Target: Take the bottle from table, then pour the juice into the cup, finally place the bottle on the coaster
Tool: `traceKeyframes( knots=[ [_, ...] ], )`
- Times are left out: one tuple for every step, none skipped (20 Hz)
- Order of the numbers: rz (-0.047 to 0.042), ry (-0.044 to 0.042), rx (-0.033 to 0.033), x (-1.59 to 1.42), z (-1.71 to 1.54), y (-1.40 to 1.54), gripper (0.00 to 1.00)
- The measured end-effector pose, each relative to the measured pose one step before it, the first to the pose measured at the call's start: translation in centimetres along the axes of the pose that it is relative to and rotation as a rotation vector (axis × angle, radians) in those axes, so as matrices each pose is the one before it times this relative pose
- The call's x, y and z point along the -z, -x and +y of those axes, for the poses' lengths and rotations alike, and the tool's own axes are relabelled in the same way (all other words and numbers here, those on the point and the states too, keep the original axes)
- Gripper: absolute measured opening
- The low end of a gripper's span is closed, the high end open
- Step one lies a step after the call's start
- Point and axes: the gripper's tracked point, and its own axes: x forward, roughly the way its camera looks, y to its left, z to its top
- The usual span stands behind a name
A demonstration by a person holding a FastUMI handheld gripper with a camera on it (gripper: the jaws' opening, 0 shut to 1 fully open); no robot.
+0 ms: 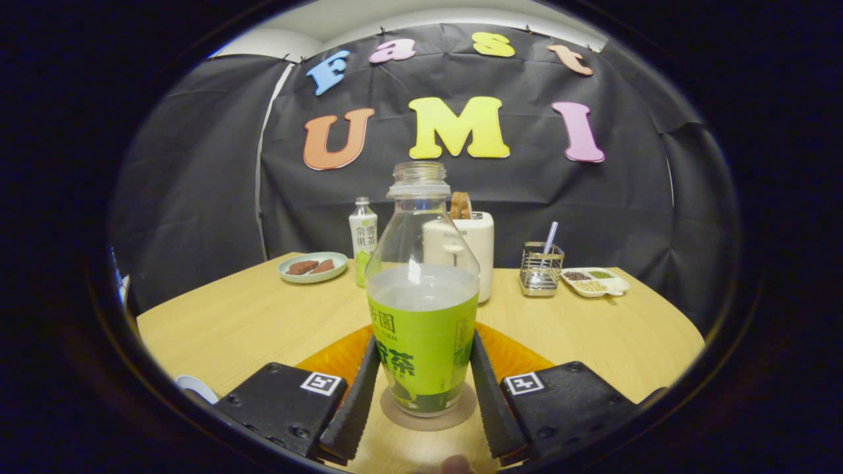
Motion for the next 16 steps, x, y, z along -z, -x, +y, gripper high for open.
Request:
traceKeyframes(
  knots=[
    [-0.00233,-0.00523,0.00151,0.021,-0.191,-0.25,0.76],
    [-0.00375,-0.00004,0.00035,0.009,-0.173,-0.195,0.76],
    [0.00132,-0.00068,0.00055,0.093,-0.049,-0.171,0.76],
    [0.00476,0.00088,-0.00133,0.24,-0.084,-0.154,0.77],
    [0.00003,-0.00113,-0.00067,0.099,-0.07,-0.078,0.77],
    [0.00167,-0.00163,-0.00074,0.047,-0.005,0.041,0.78],
    [0.00116,-0.00036,0.00118,0.039,-0.058,-0.012,0.79],
    [-0.00198,-0.00019,0.00296,-0.01,-0.106,0.027,0.79],
    [0.00055,0.00365,0.00191,-0.024,-0.014,0.02,0.8],
    [0.00126,0.00408,0.00053,0.041,0.088,0.021,0.81],
    [0.00132,0.00547,-0.00223,0.037,0.139,0.128,0.81],
    [0.00562,0.00192,-0.00625,0.124,0.164,0.086,0.82],
    [-0.00155,-0.00045,-0.00232,-0.107,0.089,0.03,0.86],
    [0.00054,0.00226,0.00235,-0.062,-0.053,0.133,0.89],
    [-0.00141,0.00328,-0.00097,-0.102,0.092,0.095,0.93],
    [-0.00557,0.00265,0.00189,-0.095,0.127,0.31,0.97]
  ],
)
